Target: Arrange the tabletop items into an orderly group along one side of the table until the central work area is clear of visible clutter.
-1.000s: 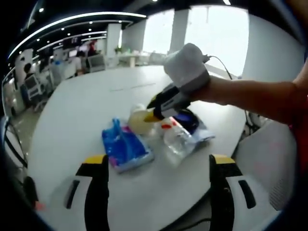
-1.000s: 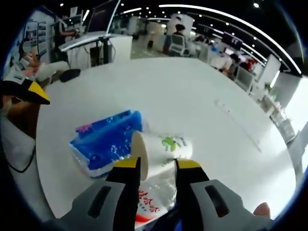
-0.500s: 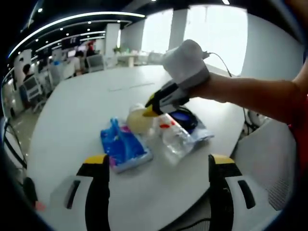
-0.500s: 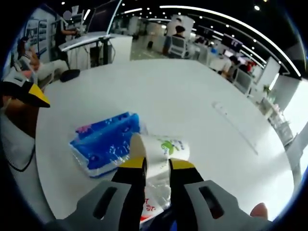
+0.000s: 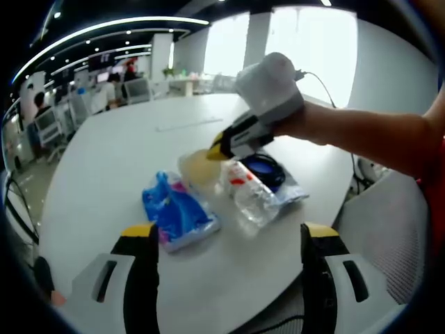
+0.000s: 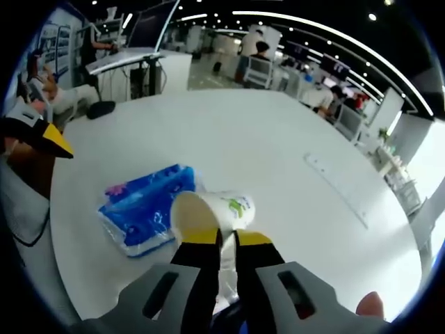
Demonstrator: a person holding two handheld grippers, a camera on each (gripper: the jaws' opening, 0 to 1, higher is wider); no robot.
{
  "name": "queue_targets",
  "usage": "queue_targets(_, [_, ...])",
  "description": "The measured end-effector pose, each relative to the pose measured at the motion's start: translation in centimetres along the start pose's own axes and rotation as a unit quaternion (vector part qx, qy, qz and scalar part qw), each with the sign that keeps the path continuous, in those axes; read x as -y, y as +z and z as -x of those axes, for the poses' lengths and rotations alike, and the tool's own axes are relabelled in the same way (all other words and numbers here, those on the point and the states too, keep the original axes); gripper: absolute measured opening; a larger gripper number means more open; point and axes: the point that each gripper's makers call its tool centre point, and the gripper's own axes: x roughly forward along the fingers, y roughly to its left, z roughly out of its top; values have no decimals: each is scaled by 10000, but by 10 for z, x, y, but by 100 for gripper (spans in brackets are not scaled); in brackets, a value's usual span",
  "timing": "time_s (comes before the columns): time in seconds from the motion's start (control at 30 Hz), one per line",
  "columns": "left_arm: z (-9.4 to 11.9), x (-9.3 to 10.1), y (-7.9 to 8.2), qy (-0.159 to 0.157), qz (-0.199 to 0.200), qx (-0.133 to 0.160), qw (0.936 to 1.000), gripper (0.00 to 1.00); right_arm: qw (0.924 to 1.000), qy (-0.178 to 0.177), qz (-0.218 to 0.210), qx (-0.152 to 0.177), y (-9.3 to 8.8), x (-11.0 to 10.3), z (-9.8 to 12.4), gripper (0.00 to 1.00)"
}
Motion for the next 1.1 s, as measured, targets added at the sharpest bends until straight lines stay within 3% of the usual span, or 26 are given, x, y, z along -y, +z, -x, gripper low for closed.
queue_targets(1.1, [-1,1,0,-22,-121,0,9999,80,9987,-21,-459,-228,-4,18,6,2])
